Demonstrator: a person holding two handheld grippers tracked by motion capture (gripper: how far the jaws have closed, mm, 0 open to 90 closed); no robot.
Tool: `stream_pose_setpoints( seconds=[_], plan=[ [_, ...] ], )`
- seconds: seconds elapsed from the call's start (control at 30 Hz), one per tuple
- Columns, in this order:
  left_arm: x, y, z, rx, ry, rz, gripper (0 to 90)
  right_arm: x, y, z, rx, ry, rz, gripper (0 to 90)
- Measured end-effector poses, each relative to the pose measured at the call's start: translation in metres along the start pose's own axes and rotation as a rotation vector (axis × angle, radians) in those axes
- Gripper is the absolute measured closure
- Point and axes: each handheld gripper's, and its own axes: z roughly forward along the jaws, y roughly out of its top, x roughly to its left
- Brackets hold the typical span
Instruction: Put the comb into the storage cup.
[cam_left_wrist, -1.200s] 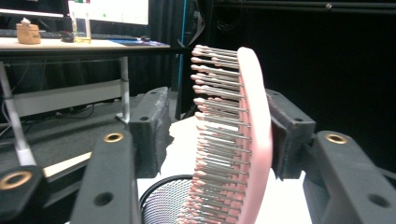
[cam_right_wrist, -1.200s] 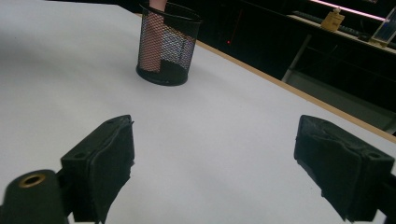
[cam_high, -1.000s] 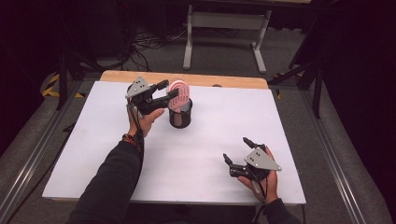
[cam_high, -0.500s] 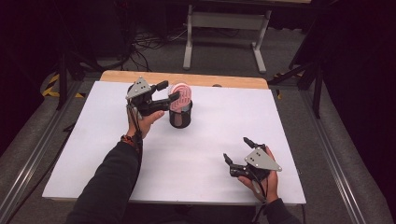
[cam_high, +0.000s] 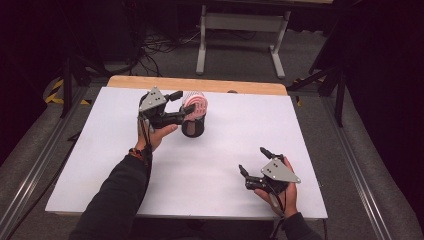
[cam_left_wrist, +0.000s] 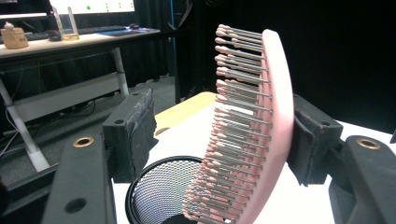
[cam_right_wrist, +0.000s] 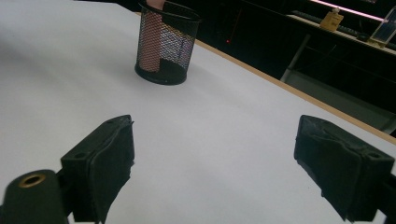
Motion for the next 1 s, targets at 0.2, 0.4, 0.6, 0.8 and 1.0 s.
stream_pose_setpoints(
  seconds=[0.2, 0.4, 0.6, 0.8, 1.0],
  plan=[
    [-0.004, -0.002, 0.0, 0.01, -0.003, 0.024, 32.9, 0.001, 0.001, -0.001, -0.004, 0.001, -0.005, 12.4],
    [-0.007, -0.001, -0.004, 0.007, -0.002, 0.053, 30.0, 0.002, 0.001, -0.001, -0.006, 0.002, -0.01, 12.4],
    [-0.011, -0.001, -0.006, 0.024, -0.001, 0.085, 28.2, 0.003, 0.002, -0.001, -0.003, 0.005, -0.016, 12.4],
    [-0.016, -0.004, -0.005, 0.036, 0.006, 0.104, 24.0, 0.003, 0.002, -0.001, -0.007, 0.0, -0.012, 11.9],
    [-0.019, -0.003, -0.005, 0.048, 0.018, 0.121, 21.2, 0.002, 0.002, -0.002, -0.006, 0.002, -0.011, 11.9]
  ],
)
